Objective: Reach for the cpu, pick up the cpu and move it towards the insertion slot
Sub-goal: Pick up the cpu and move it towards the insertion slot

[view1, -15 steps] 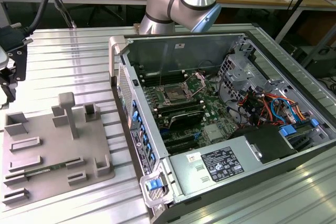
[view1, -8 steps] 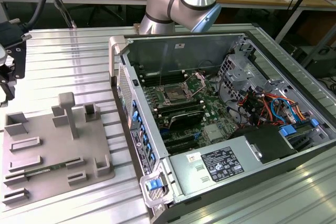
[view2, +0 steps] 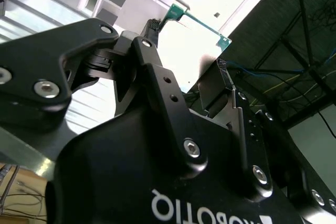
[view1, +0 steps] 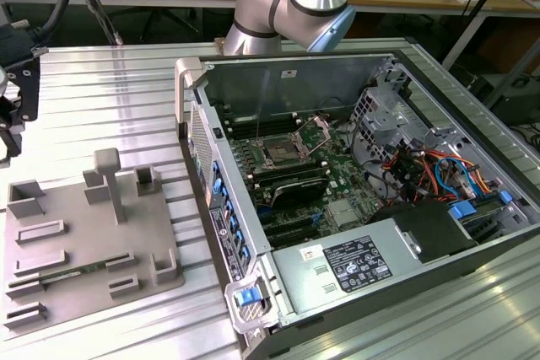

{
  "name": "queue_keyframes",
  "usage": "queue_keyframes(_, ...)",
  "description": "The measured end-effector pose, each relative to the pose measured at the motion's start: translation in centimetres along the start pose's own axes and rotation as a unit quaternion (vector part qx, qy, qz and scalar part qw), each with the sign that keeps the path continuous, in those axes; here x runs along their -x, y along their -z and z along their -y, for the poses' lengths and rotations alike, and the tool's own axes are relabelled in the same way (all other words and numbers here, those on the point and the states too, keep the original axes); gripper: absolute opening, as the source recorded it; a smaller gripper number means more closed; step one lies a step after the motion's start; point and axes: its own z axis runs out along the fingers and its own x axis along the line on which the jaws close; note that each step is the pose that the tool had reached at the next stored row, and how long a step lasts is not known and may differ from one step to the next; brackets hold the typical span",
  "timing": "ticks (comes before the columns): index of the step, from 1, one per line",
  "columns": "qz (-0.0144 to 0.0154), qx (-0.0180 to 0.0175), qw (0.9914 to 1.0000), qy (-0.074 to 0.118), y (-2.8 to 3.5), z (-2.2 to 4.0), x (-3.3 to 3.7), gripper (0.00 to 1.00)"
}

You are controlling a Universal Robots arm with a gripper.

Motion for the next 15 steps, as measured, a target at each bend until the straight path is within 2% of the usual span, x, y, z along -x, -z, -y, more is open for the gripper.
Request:
queue_keyframes(8,0.0,0.0,1.0,0.0,0.74,-0.02,0.0,0.55)
queue_keyframes(15,0.0,0.0,1.0,0.0,0.78,-0.02,0.01,0.55)
